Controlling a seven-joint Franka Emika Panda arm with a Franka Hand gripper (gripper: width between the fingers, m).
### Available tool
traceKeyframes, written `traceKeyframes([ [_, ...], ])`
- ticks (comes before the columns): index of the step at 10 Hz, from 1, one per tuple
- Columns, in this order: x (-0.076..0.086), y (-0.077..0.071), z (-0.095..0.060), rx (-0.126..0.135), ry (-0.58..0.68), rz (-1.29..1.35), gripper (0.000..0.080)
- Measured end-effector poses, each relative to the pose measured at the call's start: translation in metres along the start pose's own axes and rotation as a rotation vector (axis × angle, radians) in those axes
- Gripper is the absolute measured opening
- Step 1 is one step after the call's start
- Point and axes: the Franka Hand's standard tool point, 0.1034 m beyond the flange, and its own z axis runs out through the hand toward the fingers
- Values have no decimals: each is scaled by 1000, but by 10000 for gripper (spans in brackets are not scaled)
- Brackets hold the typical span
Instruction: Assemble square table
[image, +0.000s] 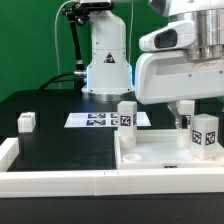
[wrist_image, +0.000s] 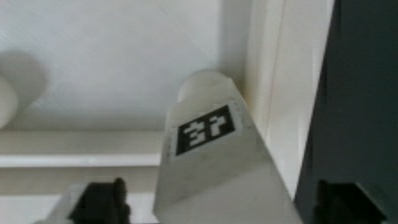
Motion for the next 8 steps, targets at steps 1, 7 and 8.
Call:
traceKeyframes([
  [1, 0, 0, 0, 0, 0, 9, 320],
  [7, 0, 1, 0, 5, -1, 340, 291],
  [8, 0, 6, 0, 24, -5, 435, 291],
])
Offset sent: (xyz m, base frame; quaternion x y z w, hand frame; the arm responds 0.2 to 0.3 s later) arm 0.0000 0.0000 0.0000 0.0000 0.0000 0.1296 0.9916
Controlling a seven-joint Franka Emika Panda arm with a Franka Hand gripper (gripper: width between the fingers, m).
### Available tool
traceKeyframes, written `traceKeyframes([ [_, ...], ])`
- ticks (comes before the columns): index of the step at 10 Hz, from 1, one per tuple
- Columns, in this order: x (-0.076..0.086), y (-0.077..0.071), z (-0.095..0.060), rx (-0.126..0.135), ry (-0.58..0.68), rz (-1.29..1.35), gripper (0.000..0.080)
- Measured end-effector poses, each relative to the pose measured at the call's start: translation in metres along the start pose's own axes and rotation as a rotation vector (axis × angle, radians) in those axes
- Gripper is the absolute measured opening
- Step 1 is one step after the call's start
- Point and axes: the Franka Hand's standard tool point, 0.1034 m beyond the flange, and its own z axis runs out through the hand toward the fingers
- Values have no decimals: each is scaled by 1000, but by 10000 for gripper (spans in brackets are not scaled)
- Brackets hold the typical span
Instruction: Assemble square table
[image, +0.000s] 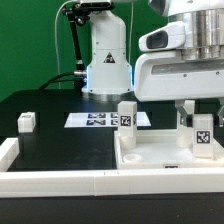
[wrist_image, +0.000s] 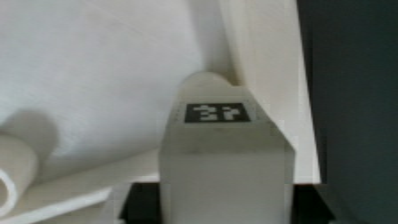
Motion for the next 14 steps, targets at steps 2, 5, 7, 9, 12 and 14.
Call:
traceKeyframes([
  [2, 0, 2, 0, 12, 2, 182, 291],
  [5, -4, -1, 1, 15, 5, 473, 292],
  [7, -5, -2, 2, 11, 6, 704, 292],
  [9, -4, -1, 2, 12, 5, 864, 293],
  [12, -4, -1, 2, 13, 0, 961, 294],
  [14, -4, -2, 1, 11, -5, 874, 519],
])
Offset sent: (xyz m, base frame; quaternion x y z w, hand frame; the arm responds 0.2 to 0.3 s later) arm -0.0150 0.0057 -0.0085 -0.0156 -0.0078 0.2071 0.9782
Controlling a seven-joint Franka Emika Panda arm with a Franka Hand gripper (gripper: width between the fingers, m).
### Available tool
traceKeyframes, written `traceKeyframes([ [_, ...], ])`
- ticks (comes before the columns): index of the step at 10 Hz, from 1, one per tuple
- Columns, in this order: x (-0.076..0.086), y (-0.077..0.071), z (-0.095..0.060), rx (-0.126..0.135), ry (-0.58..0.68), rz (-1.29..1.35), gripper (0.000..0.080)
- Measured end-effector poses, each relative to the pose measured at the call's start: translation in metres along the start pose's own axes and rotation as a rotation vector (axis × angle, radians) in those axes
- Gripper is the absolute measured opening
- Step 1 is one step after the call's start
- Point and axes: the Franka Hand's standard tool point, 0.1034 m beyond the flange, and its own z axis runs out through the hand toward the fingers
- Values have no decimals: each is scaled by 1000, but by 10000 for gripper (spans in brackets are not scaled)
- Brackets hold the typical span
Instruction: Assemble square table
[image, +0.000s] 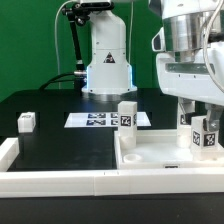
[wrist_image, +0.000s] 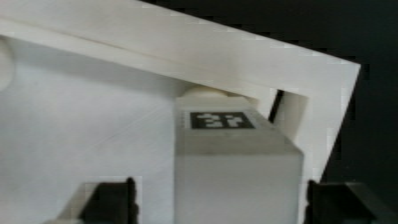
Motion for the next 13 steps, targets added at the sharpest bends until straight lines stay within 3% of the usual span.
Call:
traceKeyframes([
  [1, -1, 0, 0, -5, -3, -45, 608],
  [3, -2, -2, 0, -6, 2, -324, 641],
  [8, 1, -1, 1, -5, 5, -719, 648],
  [11, 3, -4, -2, -36, 14, -1034, 648],
  [13, 5, -4, -3, -42, 17, -1188, 648],
])
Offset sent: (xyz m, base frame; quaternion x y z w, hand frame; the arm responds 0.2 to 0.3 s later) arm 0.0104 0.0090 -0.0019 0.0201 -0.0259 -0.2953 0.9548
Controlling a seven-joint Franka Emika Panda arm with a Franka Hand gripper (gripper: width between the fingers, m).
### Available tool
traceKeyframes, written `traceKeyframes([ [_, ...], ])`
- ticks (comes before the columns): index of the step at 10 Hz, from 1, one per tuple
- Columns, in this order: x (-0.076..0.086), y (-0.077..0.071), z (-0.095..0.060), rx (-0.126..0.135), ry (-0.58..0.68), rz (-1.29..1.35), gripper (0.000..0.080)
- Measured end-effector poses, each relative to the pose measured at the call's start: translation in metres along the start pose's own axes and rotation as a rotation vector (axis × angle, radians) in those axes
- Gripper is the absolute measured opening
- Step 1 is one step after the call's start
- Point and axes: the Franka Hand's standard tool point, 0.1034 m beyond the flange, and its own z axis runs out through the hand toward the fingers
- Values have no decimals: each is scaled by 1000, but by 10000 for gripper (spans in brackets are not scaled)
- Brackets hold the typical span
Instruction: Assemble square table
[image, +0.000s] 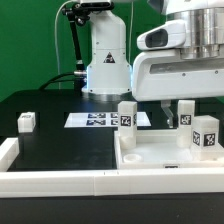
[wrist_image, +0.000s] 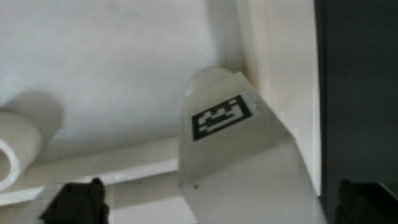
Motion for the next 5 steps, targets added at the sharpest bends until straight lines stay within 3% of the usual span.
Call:
traceKeyframes([
  [3, 1, 0, 0, -14, 10, -153, 648],
  [4, 1, 0, 0, -14, 10, -151, 526],
  [5, 1, 0, 0, -14, 10, -151, 526],
])
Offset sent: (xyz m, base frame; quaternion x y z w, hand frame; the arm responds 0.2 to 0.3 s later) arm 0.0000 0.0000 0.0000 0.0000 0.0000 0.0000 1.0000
